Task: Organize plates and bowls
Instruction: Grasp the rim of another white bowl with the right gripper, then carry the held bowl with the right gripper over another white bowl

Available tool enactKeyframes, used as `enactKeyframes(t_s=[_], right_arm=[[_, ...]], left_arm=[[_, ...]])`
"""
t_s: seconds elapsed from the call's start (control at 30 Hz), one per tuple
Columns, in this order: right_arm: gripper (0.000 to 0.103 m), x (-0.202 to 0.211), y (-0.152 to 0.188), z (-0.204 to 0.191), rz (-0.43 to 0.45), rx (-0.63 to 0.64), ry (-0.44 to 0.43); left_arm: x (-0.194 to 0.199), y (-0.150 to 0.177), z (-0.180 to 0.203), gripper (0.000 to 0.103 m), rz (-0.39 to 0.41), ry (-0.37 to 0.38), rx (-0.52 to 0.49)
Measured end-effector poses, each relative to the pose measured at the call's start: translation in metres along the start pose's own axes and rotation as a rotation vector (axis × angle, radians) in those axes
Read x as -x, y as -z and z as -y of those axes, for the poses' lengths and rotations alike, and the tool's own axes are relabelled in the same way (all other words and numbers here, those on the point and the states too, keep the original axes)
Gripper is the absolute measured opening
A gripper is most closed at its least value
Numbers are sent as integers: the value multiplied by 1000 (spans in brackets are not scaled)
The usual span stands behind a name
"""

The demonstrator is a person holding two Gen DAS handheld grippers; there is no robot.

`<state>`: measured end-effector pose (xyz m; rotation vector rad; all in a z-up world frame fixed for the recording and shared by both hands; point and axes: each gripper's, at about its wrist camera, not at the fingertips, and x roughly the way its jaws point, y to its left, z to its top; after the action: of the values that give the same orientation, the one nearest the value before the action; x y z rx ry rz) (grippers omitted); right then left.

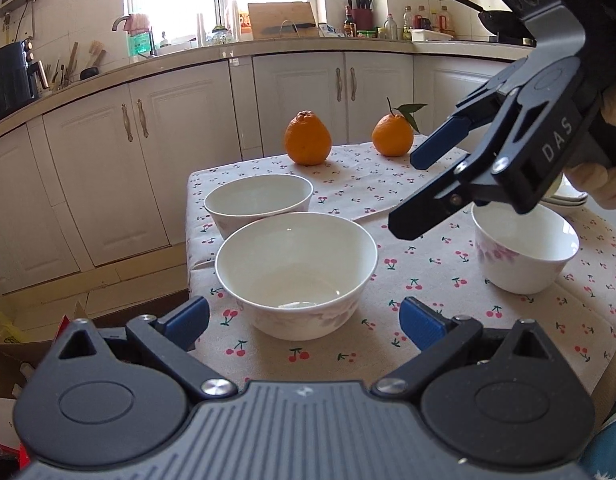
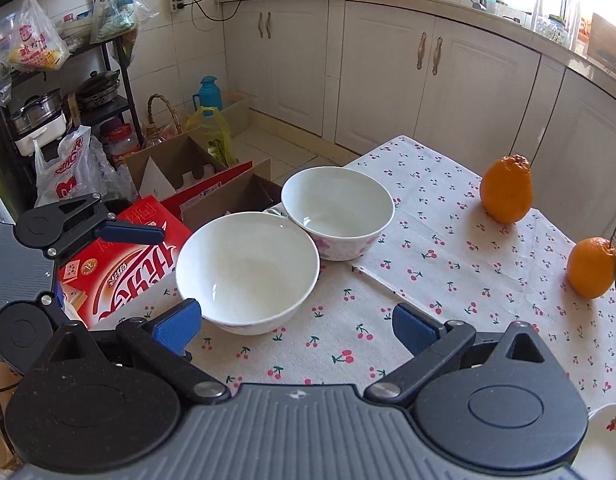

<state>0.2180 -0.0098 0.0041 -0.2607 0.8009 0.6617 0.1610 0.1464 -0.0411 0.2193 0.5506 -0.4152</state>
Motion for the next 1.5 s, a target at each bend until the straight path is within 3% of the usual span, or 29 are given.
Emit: enactKeyframes(t_s=[0.6,0.9,1.27,1.5], right_arm=[[101,-53,-25,1,-70,11,-70],[88,-69,-32,7,-103,-9,-116],[62,-84,-36,18,-135,-46,-176],[57,-87,-35,20,-142,-61,-191]], left_arm=[[-23,3,-19,101,-41,93,28],[-25,3,-17,97,-20,110,-3],[-29,1,-22,86,-27,110,4],[-31,0,-24,85,-25,108,10]])
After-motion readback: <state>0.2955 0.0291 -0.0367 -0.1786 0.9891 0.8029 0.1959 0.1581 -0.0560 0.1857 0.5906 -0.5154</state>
